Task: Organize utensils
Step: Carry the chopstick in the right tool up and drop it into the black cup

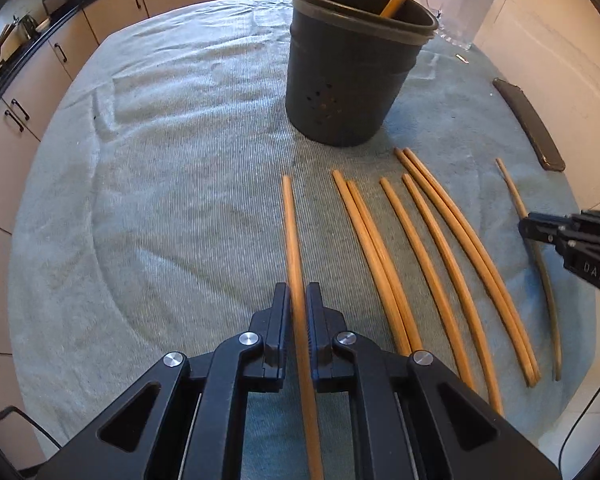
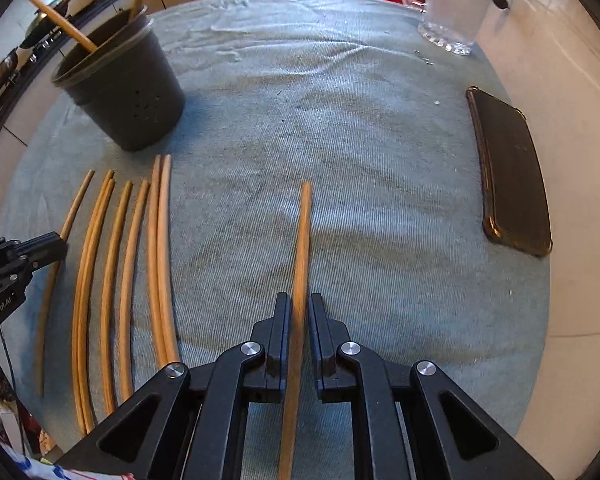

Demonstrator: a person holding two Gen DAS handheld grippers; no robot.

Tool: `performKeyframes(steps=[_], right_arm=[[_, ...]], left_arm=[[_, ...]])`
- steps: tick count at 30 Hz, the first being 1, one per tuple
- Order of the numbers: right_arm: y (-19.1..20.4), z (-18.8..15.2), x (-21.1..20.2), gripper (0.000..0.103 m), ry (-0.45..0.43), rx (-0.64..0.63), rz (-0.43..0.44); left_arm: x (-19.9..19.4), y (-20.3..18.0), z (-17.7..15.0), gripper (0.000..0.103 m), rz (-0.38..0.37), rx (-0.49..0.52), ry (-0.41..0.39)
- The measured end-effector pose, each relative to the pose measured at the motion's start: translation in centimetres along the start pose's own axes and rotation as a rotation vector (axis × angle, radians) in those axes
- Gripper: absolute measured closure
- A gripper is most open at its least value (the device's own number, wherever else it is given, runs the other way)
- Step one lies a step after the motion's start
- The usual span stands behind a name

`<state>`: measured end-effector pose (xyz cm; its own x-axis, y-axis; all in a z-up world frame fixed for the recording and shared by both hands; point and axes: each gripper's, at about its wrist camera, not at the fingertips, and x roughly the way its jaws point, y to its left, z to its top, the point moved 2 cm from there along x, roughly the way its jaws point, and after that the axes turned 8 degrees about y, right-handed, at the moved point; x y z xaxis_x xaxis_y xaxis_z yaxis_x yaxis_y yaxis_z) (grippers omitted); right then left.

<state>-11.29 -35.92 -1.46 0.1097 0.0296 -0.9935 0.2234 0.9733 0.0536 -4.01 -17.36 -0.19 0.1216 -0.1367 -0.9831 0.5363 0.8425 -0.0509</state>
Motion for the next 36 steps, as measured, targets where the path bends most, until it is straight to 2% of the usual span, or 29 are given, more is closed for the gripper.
performKeyframes(steps=[6,9,11,12,13,15,17,20,26,32,36], right_arm=[[0.3,1.8,0.3,0.094,0.057,-0.022,-0.011],[0.4,2.3,0.4,0.094,0.060,-0.030,-0.015],[0.7,2.6,0.4,0.094,0.037,-0.029,-0.014],[0.8,2.5,0.4,0.095,0.025,-0.031,-0.020],[1.0,2.0,0.2,0.096,0.012,-0.030,-0.025],[1.1,1.7,-0.1,0.096,-0.021,-0.019,-0.018],[0.9,1.3,-1.1,0.096,-0.076,-0.001,-0.007],[0.7,0.2,-3.3,0.096,-0.159,0.022,0.022],[1.4,-3.3,-9.0,0.096,-0.371,0.020,0.012],[2.0,-7.0,-12.8,0.096,-0.518,0.029,0.019],[2.2,-9.2,-13.8,0.096,-0.580,0.034,0.025]], left_arm=[[0.3,-0.1,1.0,0.093,-0.001,0.021,0.021],[0.4,-0.3,1.7,0.082,-0.030,0.024,0.031],[0.5,-0.4,2.0,0.079,-0.042,0.023,0.022],[0.5,-0.6,1.9,0.080,-0.029,0.031,0.005],[0.5,-0.7,1.9,0.092,-0.017,0.040,-0.005],[0.4,-0.8,1.6,0.097,-0.010,0.044,-0.020],[-0.5,-0.5,1.1,0.097,-0.039,0.024,-0.056],[-3.4,0.0,0.0,0.097,-0.047,0.004,-0.161],[-9.2,0.6,-3.8,0.097,-0.088,-0.017,-0.338],[-13.8,0.8,-7.7,0.097,-0.091,-0.002,-0.479],[-16.0,0.7,-10.6,0.097,-0.071,0.021,-0.549]])
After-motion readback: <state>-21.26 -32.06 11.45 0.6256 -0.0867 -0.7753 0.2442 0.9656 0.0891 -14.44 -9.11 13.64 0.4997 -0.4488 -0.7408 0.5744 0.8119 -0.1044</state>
